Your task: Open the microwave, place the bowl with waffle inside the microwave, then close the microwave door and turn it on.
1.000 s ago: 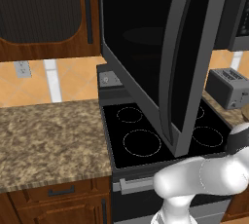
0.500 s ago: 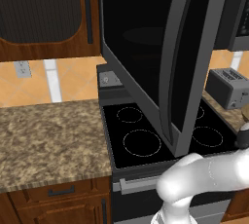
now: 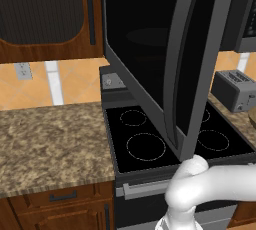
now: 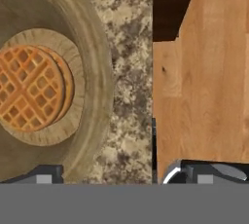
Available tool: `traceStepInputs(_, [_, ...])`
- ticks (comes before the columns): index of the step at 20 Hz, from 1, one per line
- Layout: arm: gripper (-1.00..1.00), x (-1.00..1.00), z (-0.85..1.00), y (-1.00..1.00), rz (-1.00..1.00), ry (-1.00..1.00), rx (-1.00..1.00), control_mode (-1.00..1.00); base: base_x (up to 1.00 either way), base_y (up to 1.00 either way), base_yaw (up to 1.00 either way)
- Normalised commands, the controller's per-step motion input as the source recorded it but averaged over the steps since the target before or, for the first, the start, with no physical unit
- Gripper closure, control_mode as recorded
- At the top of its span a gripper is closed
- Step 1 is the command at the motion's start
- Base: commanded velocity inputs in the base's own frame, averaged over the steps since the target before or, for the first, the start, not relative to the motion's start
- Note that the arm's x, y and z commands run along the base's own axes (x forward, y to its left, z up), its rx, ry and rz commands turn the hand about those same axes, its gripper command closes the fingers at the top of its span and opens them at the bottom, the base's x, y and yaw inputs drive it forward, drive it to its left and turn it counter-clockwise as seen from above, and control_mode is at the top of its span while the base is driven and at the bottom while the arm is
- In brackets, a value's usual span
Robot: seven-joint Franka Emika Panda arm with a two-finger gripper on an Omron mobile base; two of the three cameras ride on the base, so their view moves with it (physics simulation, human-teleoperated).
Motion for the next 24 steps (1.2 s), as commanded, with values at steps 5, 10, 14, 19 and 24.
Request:
traceStepInputs(5, [-1.00,0.21,-0.40,-0.27,-0.02,0.00,0.02,-1.00,0.00,0.00,0.00])
traceStepInputs(10, [-1.00,0.21,-0.33,-0.24,-0.02,0.00,0.01,-1.00,0.00,0.00,0.00])
traceStepInputs(14, [-1.00,0.29,-0.26,-0.18,-0.01,0.00,0.01,-1.00,0.00,0.00,0.00])
traceStepInputs(19, [1.00,0.07,-0.30,0.12,-0.01,-0.03,0.00,-1.00,0.00,0.00,0.00])
traceStepInputs(24, [1.00,-0.08,-0.38,0.51,0.00,-0.09,-0.02,-1.00,0.00,0.00,0.00])
